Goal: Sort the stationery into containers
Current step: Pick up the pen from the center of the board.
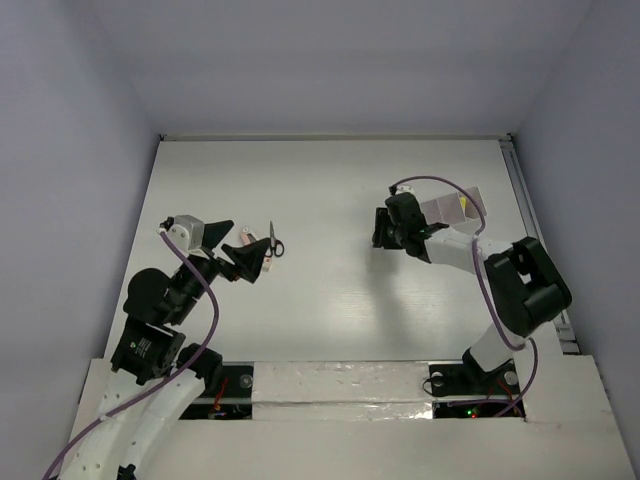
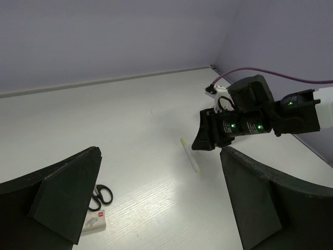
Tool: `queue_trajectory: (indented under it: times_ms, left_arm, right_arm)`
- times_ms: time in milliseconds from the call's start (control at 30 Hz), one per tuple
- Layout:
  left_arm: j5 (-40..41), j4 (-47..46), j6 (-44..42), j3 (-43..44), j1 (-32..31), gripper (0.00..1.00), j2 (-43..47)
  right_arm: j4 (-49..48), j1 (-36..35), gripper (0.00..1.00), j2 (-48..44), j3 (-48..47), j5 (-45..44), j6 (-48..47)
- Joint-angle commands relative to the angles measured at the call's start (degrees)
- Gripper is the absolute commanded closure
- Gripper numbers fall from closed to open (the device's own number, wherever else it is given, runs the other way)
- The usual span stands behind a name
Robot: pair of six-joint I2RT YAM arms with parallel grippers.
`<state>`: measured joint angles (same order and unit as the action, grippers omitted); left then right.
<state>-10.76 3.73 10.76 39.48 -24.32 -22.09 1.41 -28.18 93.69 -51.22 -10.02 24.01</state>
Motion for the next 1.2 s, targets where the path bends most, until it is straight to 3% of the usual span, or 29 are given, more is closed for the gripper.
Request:
queue_trajectory:
  times_ms: [0,533,1033,1167]
  left_arm:
    - [-1.2,-2.8,-0.2,2.1,0.8,0.01,-0.7]
    - [-1.7,-2.8,-0.2,2.1,0.8,0.01,-0.9]
    - [-1.7,-2.8,0.0,2.2,1.3,0.01,-0.7]
    - [-1.7,-2.9,0.0,2.1,1.3,0.01,-0.3]
  right_arm:
    - [-0.3,-2.1,0.49,1.6,-4.5,3.7,1.4]
    - [1.7,-2.7,0.47,11.5,-10.2,-1.3,-0.4]
    - [12.9,-8.3,0.6,20.5,-20.0,-13.2,-5.6]
    - [15.5,-8.9,0.71,22.1,-21.9,-14.9,-5.8]
